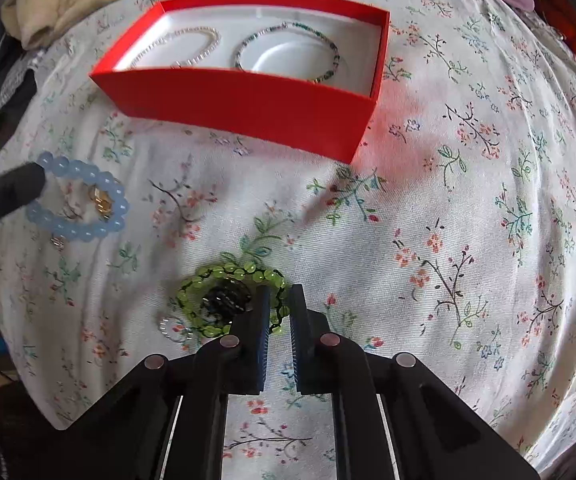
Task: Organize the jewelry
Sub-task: 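Lift the blue bracelet with the left gripper while the right grasps the lime-green flower bracelet, then carry both bracelets into the red box and open both grippers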
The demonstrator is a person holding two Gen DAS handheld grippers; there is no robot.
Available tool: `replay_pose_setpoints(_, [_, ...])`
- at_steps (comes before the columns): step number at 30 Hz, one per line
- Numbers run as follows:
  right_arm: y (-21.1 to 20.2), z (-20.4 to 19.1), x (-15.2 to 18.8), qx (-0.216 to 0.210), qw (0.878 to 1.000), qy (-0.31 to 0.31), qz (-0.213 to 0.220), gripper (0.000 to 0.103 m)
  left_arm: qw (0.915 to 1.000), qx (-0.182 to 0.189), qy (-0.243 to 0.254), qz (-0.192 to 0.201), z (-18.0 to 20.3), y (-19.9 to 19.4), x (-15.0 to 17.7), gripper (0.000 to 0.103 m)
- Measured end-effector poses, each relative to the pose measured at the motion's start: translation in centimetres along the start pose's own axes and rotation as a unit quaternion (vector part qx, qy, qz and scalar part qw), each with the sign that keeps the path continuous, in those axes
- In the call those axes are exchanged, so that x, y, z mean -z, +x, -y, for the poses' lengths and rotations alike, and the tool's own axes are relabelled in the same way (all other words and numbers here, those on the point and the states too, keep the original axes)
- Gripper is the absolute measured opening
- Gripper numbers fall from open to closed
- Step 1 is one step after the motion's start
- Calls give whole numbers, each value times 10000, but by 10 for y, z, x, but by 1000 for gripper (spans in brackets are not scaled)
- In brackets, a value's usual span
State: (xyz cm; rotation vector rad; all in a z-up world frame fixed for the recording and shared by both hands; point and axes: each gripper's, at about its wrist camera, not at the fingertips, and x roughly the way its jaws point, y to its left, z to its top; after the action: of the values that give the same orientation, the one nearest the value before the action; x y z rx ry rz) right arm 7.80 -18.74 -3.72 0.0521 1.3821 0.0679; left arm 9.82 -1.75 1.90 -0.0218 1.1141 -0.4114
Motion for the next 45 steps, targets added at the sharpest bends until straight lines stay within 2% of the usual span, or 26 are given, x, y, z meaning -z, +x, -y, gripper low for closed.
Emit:
replay_pose_setpoints(7, [-38, 2, 4, -382, 9986, -52, 372, 10, 9999, 33, -30, 127, -2, -11, -1, 9])
replay_pose_setpoints(15, [-64, -2, 8, -634, 9955, -179, 681, 10, 9996, 94, 27, 271, 2, -24, 0, 9])
replay_pose_setpoints(25, [-86, 1, 5, -812, 9919, -33, 981, 10, 9988, 161, 41, 451, 6, -36, -2, 9])
replay_pose_setpoints(30, [-100, 7, -4, -923, 9888, 107, 1166, 10, 9983, 237, -112, 528, 5, -39, -9, 9])
replay_pose_setpoints(36, [-117, 12, -19, -997, 9837, 267, 1469, 10, 9952, 486, -144, 838, 11, -43, -26, 9])
replay_pose_setpoints(41, [-132, 18, -33, -942, 9779, 392, 1824, 10, 9927, 689, -185, 975, 18, -38, -40, 9])
replay_pose_setpoints(45, [-135, 25, -43, -942, 9751, 518, 1940, 10, 9904, 895, -225, 1026, 27, -30, -55, 9])
